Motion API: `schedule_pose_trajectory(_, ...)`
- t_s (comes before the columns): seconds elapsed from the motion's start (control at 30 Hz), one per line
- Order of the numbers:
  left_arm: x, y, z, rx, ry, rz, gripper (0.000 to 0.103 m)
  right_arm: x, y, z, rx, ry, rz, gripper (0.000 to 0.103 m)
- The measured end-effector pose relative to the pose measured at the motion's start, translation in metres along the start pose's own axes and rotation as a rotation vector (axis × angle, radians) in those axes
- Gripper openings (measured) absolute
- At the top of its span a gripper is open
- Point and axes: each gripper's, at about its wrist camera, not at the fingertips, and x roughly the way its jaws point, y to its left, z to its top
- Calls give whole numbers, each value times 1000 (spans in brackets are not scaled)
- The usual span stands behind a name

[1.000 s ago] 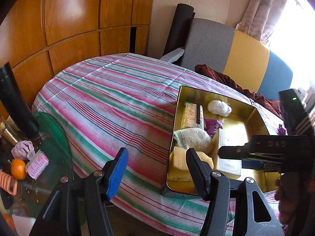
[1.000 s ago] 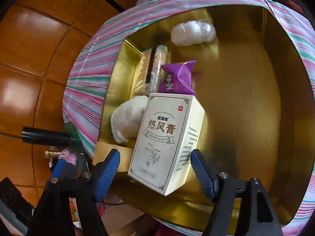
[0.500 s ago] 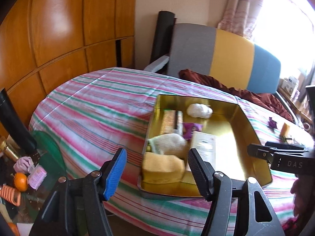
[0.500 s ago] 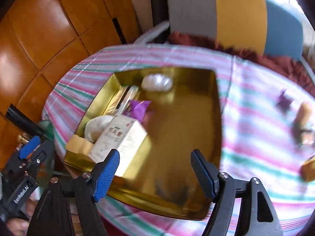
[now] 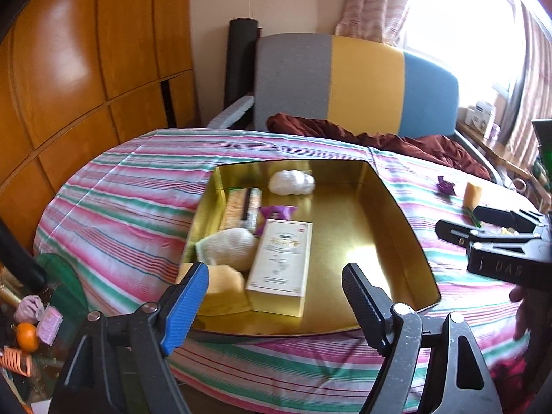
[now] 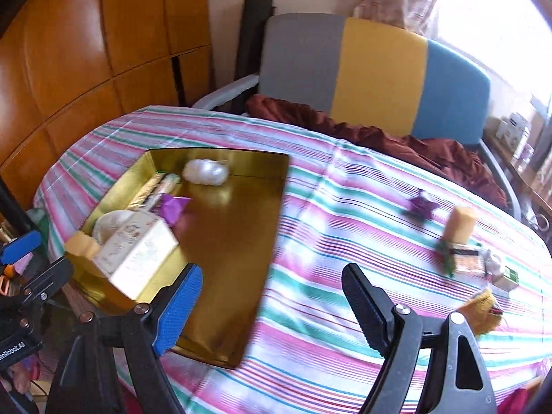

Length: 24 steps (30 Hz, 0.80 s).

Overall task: Organize objects
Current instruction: 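Withdraw both grippers from the tray back toward the table items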

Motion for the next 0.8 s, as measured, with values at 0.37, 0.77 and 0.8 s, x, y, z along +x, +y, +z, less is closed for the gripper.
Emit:
schedule_pose_trajectory(0.37, 5, -42, 1, 98, 20, -89, 81, -16, -131, -11, 183, -5, -223, 84)
schedule_pose_trajectory(0.77, 14, -95, 4, 221, 38, -165, 87, -42, -349, -80, 783, -38, -589, 84)
schedule_pose_trajectory(0.8, 16, -101, 4, 234, 39, -173, 87, -44, -360, -89, 868, -32, -547, 84)
